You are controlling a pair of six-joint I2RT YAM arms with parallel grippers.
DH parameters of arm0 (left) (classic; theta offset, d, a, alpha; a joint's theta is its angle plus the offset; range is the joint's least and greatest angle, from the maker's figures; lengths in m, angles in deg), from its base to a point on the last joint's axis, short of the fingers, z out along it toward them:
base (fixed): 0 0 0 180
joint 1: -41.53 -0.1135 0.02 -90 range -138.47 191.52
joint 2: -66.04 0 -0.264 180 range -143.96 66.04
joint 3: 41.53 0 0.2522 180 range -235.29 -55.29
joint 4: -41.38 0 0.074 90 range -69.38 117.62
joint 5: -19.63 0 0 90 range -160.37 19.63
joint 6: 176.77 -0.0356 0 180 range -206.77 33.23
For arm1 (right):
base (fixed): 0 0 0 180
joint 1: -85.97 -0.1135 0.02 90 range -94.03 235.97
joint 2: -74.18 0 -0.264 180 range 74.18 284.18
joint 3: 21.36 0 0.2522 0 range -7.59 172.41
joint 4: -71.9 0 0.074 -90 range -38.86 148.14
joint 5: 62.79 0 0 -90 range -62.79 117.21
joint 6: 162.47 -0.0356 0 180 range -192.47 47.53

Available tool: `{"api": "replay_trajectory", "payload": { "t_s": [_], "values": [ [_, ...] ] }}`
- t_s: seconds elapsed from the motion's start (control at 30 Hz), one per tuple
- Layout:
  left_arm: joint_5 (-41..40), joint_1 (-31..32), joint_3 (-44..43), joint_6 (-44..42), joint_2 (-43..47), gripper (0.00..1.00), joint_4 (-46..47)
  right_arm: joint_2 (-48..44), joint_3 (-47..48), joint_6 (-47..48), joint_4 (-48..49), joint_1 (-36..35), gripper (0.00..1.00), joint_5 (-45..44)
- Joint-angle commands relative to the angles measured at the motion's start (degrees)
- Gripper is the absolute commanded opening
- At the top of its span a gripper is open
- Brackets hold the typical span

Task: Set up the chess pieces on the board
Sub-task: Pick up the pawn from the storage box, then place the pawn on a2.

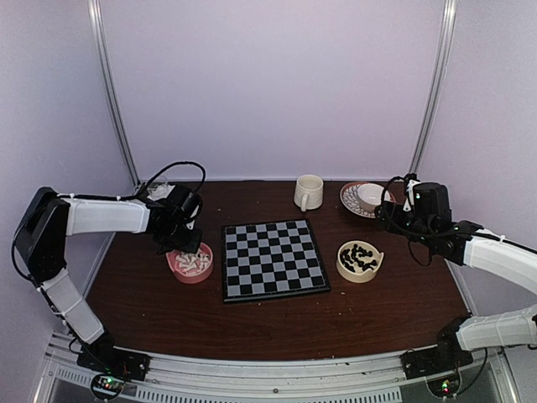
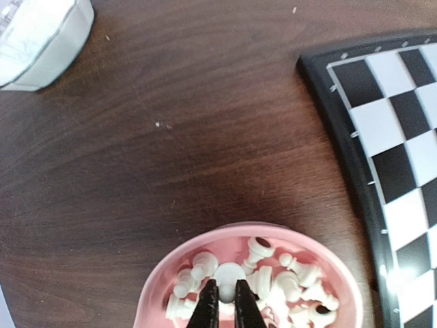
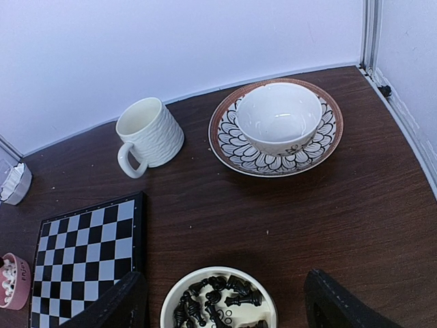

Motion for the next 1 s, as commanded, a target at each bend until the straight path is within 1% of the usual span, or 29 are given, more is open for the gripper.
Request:
{"api": "replay_trajectory", "payload": {
  "t_s": [0.0,0.13,0.27,0.33,0.43,0.77,0.97],
  "values": [
    [1.65,0.67,1.22,-0.59,4.34,0.04,3.34,0.14,1.53,0.79,-0.06,-0.34,0.82,-0.54],
    [3.44,1.36,1.51,-0.61,5.95,0.03,3.56,0.06,1.47,0.84,-0.07,-0.34,0.82,-0.66],
    [9.22,1.67,1.06,-0.13,6.28,0.04,6.15,0.12,1.36,0.95,0.19,-0.38,0.82,-0.88],
    [12.05,1.67,-0.69,0.92,4.84,0.04,6.73,0.22,1.38,0.92,0.35,-0.34,0.82,-0.72],
    [14.47,1.76,-5.59,2.35,1.51,0.03,5.56,0.13,1.27,1.01,0.52,-0.40,0.82,-0.62],
    [14.61,1.76,-19.56,3.06,-10.04,0.03,4.61,0.32,1.18,0.93,0.94,-0.42,0.82,-0.06],
    [15.11,1.76,-23.78,1.21,-14.66,0.02,4.47,-0.02,1.18,1.18,0.78,-0.57,0.82,-0.35]
  ]
}}
